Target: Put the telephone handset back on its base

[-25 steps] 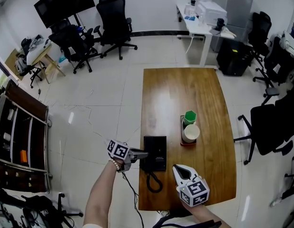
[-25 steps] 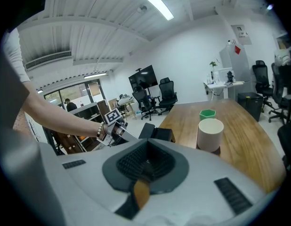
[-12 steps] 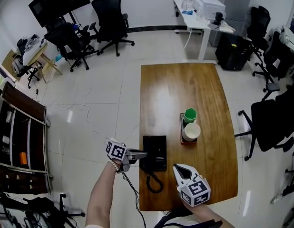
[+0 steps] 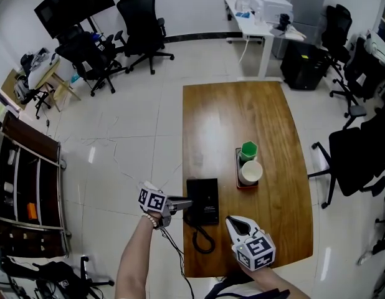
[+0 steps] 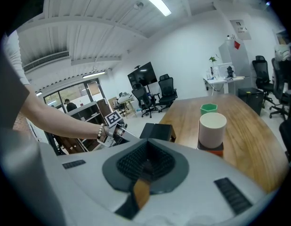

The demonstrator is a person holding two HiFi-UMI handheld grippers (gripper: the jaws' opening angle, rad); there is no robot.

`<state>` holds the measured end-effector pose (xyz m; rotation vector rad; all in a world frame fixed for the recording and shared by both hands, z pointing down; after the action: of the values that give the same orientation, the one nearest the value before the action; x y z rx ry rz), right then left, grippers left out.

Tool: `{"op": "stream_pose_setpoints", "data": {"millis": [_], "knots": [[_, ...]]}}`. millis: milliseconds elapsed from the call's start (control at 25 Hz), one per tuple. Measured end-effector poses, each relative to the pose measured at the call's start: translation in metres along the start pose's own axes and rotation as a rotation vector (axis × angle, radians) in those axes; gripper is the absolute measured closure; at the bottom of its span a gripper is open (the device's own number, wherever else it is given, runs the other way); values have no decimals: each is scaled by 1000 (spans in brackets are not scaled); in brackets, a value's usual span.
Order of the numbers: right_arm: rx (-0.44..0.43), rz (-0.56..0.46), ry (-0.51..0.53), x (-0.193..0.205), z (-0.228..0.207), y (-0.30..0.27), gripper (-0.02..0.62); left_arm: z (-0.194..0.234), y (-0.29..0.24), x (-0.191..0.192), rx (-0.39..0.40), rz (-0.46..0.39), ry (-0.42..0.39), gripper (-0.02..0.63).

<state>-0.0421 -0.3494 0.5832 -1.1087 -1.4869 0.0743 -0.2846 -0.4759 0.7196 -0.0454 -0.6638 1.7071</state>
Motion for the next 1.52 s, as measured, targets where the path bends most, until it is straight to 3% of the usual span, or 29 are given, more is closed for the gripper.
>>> {"op": "stream_pose_setpoints", "data": {"millis": [200, 400, 480, 600, 680, 760, 1080, 1240, 1520], "knots": [[-5, -2, 6, 0, 1, 1, 594, -3, 2, 1, -126, -33, 1, 393], [-6, -14, 7, -2, 0, 0, 594, -23, 10, 7, -419, -95, -27, 393], [-2, -28, 14, -6, 1, 3, 594, -35, 18, 13, -498, -142, -27, 395], [3, -49, 26, -8, 3, 11, 594, -54, 36, 30, -623, -226, -6, 438], [8, -65, 32, -8, 5, 19, 594, -72, 47, 47, -680, -297, -3, 501], [14, -80, 40, -8, 8, 27, 594, -92, 57, 68, -715, -375, 3, 598], [17, -132, 91, 2, 35, 73, 594, -182, 66, 166, -858, -610, 87, 598], [0, -143, 135, 13, 61, 98, 594, -225, 62, 216, -869, -710, 114, 598], [-20, -136, 202, 35, 99, 135, 594, -282, 48, 282, -857, -801, 120, 598]]}}
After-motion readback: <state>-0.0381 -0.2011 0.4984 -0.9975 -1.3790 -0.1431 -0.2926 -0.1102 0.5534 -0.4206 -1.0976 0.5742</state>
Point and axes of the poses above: the fingertips, and each gripper's own axes: y backward along the fingers, z to its left, x out of its underside, the point moved 8 cm from there along y, backward along the fingers, and after that the axes turned 9 degrees about z, right-handed, at the moved point
